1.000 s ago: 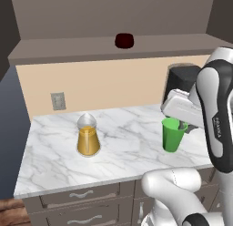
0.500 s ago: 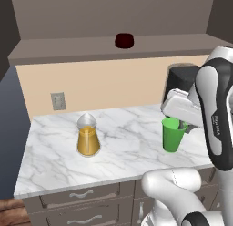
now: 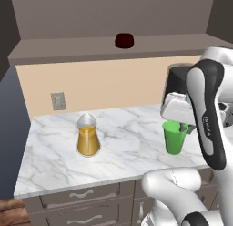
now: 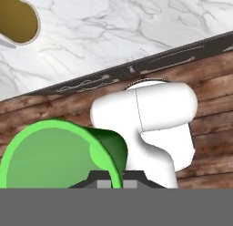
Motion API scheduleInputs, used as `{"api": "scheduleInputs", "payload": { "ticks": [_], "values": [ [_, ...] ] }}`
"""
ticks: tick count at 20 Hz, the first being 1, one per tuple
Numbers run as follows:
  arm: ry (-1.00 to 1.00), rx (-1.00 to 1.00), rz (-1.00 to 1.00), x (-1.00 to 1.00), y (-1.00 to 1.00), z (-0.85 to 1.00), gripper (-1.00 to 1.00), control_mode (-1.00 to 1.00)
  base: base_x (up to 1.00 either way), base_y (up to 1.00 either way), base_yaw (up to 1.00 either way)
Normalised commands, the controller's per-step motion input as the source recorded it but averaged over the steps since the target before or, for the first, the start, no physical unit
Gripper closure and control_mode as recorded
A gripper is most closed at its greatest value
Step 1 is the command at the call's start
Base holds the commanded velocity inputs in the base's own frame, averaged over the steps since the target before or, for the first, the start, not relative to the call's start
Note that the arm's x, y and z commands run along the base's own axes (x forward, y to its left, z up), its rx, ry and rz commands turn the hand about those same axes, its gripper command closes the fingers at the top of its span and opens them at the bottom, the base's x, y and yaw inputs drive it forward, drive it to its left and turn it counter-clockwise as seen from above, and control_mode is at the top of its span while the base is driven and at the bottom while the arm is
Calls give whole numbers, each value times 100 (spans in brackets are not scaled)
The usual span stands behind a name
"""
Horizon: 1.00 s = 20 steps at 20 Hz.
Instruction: There is a tray on the dining counter. Grab the cup, mug, and pitcher and place them on the tray. The pitcher may be placed next to the tray if it cannot fit the tray.
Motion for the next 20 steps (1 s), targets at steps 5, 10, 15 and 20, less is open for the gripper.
{"api": "scheduleInputs", "payload": {
  "ticks": [5, 10, 15, 20],
  "values": [
    [0, -14, 9, 0, -5, -10, 100, -100, 0, 0, 0],
    [0, -5, 5, 0, -11, -2, 100, -100, 0, 0, 0],
    [0, 0, 0, 0, -2, 0, 100, 100, -10, -13, 0],
    [0, 0, 0, 0, 0, 0, 100, 100, -78, -25, -1]
  ]
}}
